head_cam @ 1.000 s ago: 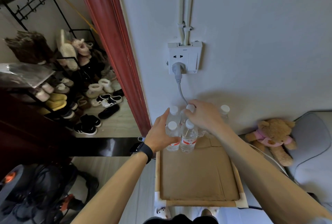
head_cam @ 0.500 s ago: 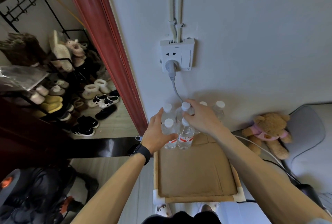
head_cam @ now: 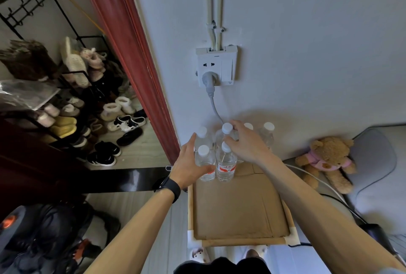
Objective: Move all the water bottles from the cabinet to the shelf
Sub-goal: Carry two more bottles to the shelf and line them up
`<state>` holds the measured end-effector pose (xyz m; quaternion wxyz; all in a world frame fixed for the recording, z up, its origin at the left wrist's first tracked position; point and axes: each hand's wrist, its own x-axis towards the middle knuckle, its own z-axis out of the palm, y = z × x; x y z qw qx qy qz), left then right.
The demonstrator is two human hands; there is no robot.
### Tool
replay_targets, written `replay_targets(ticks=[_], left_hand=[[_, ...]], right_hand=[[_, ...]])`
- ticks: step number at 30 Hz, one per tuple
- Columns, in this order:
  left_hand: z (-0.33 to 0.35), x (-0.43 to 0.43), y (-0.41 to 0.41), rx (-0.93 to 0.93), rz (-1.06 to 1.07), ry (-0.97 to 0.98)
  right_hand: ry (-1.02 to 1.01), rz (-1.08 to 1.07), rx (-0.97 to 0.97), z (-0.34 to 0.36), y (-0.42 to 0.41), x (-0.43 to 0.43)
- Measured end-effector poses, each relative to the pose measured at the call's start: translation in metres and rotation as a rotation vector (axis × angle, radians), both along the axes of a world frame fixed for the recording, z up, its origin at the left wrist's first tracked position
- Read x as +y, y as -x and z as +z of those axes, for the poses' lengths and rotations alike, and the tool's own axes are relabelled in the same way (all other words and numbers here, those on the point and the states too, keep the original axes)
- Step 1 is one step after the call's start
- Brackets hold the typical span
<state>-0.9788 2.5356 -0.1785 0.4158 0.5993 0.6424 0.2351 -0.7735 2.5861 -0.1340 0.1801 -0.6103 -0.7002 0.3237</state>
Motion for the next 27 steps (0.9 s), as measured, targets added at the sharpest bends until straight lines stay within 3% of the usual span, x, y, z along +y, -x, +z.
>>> replay_targets(ticks=[12,17,22,27], left_hand=[[-0.01,-0.021,0.013,0.085,0.008,0.059],[-0.022,-0.041,0.018,0.237,-0.043,0.136],[-0.023,-0.077,0.014,0.471,-0.145,0.284],[-0.016,-0.122,-0.004,0.503,-0.058,0.247]], right_hand=[[-0.109,-0.146,0.152,-0.006,-0.017,-0.043],[-0.15,-0.145,0.061,-0.029,-0.037,-0.094],[-0.04,0.068,-0.146,-0.06,-0.063,-0.138],[0.025,0.352,-0.317,-0.068,-0.086,-0.163]])
